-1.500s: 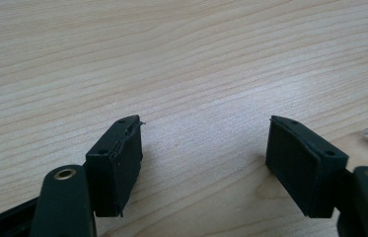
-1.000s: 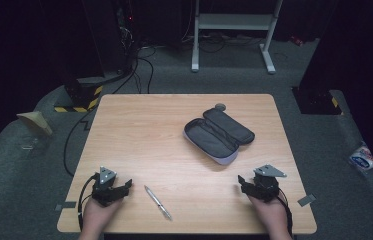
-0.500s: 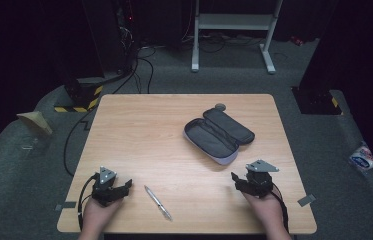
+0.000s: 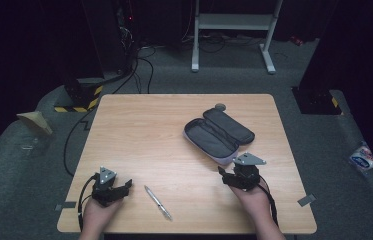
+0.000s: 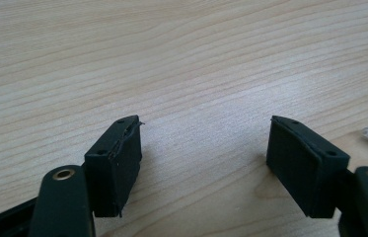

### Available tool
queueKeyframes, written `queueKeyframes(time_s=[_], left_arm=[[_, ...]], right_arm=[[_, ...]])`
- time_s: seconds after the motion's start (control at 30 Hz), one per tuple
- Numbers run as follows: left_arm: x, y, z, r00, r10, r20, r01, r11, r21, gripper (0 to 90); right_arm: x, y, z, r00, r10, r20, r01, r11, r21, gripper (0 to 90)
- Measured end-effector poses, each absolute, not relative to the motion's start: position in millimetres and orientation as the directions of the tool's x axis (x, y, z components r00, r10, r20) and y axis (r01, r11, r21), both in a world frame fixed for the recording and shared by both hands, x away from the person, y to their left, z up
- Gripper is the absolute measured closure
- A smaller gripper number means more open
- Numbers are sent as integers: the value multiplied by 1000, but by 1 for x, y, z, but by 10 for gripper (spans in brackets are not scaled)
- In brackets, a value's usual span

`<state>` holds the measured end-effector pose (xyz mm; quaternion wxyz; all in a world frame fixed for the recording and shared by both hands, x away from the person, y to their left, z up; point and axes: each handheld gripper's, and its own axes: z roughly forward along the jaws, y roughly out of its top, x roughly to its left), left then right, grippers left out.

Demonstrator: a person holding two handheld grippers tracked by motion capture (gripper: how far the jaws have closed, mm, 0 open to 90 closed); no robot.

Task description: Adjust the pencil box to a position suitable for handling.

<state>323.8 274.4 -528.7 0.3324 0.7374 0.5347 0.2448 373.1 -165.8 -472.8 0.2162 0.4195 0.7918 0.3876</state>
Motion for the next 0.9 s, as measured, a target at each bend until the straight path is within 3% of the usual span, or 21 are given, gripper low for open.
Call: queueKeyframes(time_s=[0.4, 0.7, 0.9], left_arm=[[324, 275, -529, 310, 951, 3, 627, -207, 751, 295], [324, 275, -529, 314, 949, 4, 626, -210, 751, 294], [324, 275, -529, 318, 948, 5, 625, -213, 751, 294]], right_arm=[[388, -149, -467, -563, 826, 3, 489, 331, 807, 384], [405, -141, -470, -563, 823, 70, 517, 285, 807, 382], [414, -132, -472, -562, 825, 60, 507, 286, 813, 390]])
